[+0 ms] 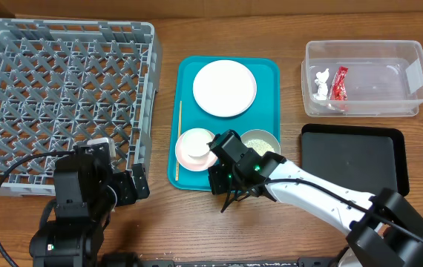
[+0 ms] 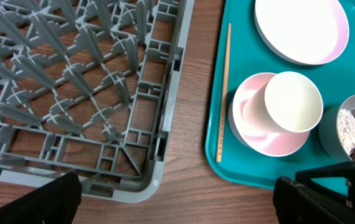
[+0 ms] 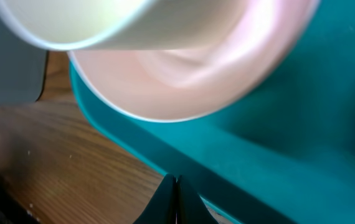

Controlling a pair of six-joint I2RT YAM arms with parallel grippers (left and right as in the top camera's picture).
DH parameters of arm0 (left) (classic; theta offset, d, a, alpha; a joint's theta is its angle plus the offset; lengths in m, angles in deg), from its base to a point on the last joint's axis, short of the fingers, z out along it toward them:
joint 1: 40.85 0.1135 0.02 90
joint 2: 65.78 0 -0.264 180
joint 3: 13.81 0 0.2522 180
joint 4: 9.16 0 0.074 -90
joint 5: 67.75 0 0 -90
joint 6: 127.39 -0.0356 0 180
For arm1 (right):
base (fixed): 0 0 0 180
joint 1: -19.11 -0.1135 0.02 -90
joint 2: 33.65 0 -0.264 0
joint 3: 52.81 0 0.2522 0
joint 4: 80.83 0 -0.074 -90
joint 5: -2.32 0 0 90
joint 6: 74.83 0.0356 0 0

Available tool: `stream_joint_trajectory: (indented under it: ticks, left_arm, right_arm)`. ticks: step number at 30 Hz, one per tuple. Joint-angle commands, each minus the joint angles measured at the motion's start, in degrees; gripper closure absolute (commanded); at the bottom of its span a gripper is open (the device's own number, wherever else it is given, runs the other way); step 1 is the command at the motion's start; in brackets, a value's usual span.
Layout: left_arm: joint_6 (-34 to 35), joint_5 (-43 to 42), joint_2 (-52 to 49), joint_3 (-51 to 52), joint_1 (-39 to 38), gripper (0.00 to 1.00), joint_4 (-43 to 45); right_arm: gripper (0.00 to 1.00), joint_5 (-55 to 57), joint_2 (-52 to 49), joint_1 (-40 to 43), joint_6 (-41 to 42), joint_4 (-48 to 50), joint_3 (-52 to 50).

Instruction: Sort waste into correct bins and load items into the dishwasher

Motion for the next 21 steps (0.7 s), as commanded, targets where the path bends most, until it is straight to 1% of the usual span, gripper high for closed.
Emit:
stream_joint_trajectory:
  ticks: [1, 12, 21]
  left_arm:
    - [0.98, -0.39, 0.13, -1.31, -0.04, 0.0, -0.46]
    - [0.98, -0.39, 0.13, -1.31, -0.04, 0.0, -0.74]
    - [0.98, -0.39, 0.13, -1.31, -0.04, 0.0, -0.96]
  right_arm:
    - [0.96, 2.03, -0.44, -0.28, 9.03, 0.44, -0.68]
    - [0.96, 2.25, -1.62, -0.33, 22.53, -0.04, -2.43]
    - [0.96, 3.74, -3.43, -0.33, 23.54, 1.99, -2.43]
